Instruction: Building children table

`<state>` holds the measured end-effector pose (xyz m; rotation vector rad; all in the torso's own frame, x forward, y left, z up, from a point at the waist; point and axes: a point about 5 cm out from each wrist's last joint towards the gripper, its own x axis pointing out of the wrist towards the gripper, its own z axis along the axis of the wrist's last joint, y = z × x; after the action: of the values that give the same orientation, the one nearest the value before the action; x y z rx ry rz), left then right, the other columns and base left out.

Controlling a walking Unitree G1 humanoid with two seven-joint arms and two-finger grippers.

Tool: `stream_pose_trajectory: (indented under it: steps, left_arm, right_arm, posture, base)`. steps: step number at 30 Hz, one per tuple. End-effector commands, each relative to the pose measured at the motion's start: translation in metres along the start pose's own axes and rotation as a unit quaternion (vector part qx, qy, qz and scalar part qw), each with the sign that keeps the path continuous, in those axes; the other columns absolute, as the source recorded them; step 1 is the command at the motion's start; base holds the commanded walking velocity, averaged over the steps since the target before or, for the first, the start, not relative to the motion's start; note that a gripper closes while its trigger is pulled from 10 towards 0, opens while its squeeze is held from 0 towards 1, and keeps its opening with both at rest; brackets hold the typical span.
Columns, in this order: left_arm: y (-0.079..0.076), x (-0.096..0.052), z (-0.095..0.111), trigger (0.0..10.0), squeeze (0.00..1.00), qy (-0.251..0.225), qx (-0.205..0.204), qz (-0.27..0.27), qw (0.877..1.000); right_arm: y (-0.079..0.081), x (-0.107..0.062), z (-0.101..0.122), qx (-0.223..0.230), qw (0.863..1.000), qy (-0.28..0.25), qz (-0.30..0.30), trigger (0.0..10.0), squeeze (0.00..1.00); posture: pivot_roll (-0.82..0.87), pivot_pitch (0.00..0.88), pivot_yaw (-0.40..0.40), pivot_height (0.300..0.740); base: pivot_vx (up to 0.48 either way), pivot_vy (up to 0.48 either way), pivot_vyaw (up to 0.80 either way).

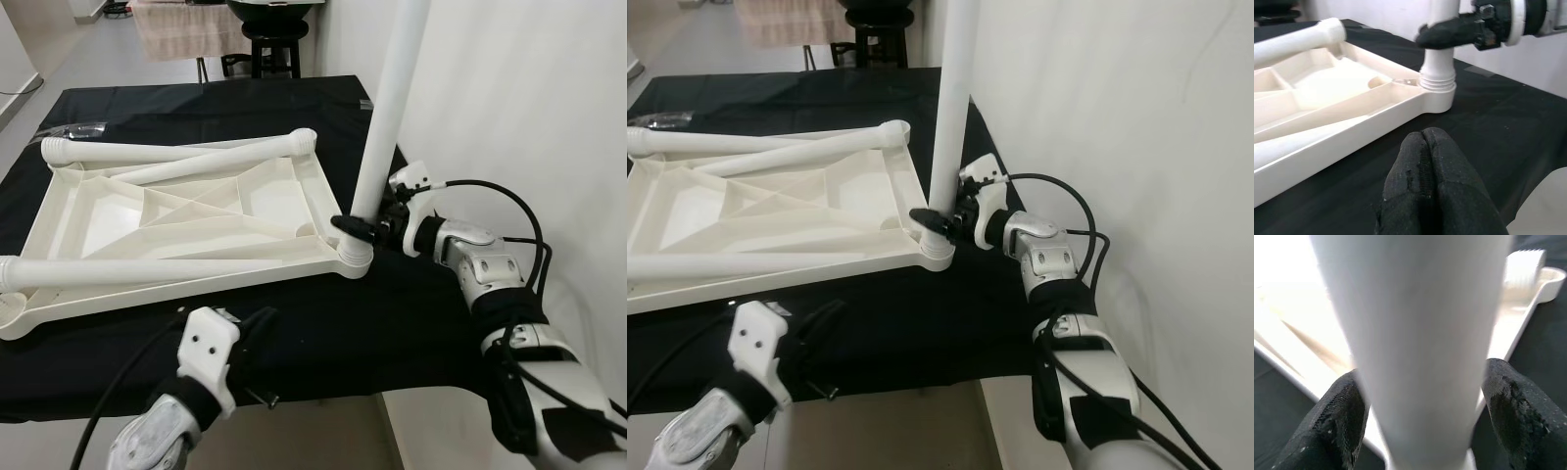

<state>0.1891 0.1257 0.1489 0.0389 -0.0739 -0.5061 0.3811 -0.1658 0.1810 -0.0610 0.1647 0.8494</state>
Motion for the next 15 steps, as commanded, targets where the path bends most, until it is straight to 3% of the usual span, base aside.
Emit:
stream_pose_trajectory:
  steps: [1, 2, 3, 4, 5, 10, 15]
  left_arm:
    - [0.001, -0.003, 0.002, 10.0, 0.0, -0.004, 0.007, 0.009, 1.0]
    - [0.001, -0.003, 0.002, 10.0, 0.0, -0.003, 0.007, 0.01, 1.0]
    - [0.001, -0.004, 0.001, 10.0, 0.0, -0.003, 0.006, 0.015, 1.0]
    - [0.001, -0.004, 0.001, 10.0, 0.0, -0.003, 0.006, 0.015, 1.0]
    - [0.001, -0.005, 0.0, 10.0, 0.0, -0.003, 0.005, 0.019, 1.0]
    - [0.002, -0.006, -0.002, 10.0, 0.0, 0.0, 0.002, 0.024, 1.0]
    - [0.002, -0.01, -0.009, 10.0, 0.0, 0.003, -0.01, 0.036, 0.999]
  right_arm:
    - [0.0, 0.001, 0.003, -0.003, 1.0, -0.006, 0.015, 10.0, 0.0]
    - [-0.001, 0.001, 0.002, 0.0, 1.0, -0.006, 0.018, 10.0, 0.0]
    - [-0.002, -0.001, 0.001, 0.003, 1.0, -0.008, 0.026, 2.4, 0.0]
    - [-0.002, -0.001, 0.001, 0.003, 1.0, -0.008, 0.026, 2.4, 0.0]
    - [-0.003, -0.004, -0.002, 0.008, 0.999, -0.009, 0.031, 0.0, 0.0]
    - [-0.006, -0.011, -0.007, 0.018, 0.999, -0.014, 0.034, 0.0, 0.0]
    - [-0.011, -0.03, -0.02, 0.029, 0.999, -0.033, 0.016, 0.0, 0.0]
  posture:
    - [0.08, 0.053, -0.064, 0.74]
    - [0.08, 0.053, -0.064, 0.74]
    - [0.08, 0.054, -0.064, 0.74]
    - [0.08, 0.054, -0.064, 0.74]
    - [0.08, 0.054, -0.064, 0.74]
    - [0.08, 0.054, -0.064, 0.74]
    - [0.04, 0.068, -0.066, 0.74]
  base:
    - [0.0, 0.0, 0.0]
    - [0.0, 0.0, 0.0]
    - [0.0, 0.0, 0.0]
    - [0.0, 0.0, 0.0]
    - [0.0, 0.0, 0.0]
    - [0.0, 0.0, 0.0]
    - [0.0, 0.0, 0.0]
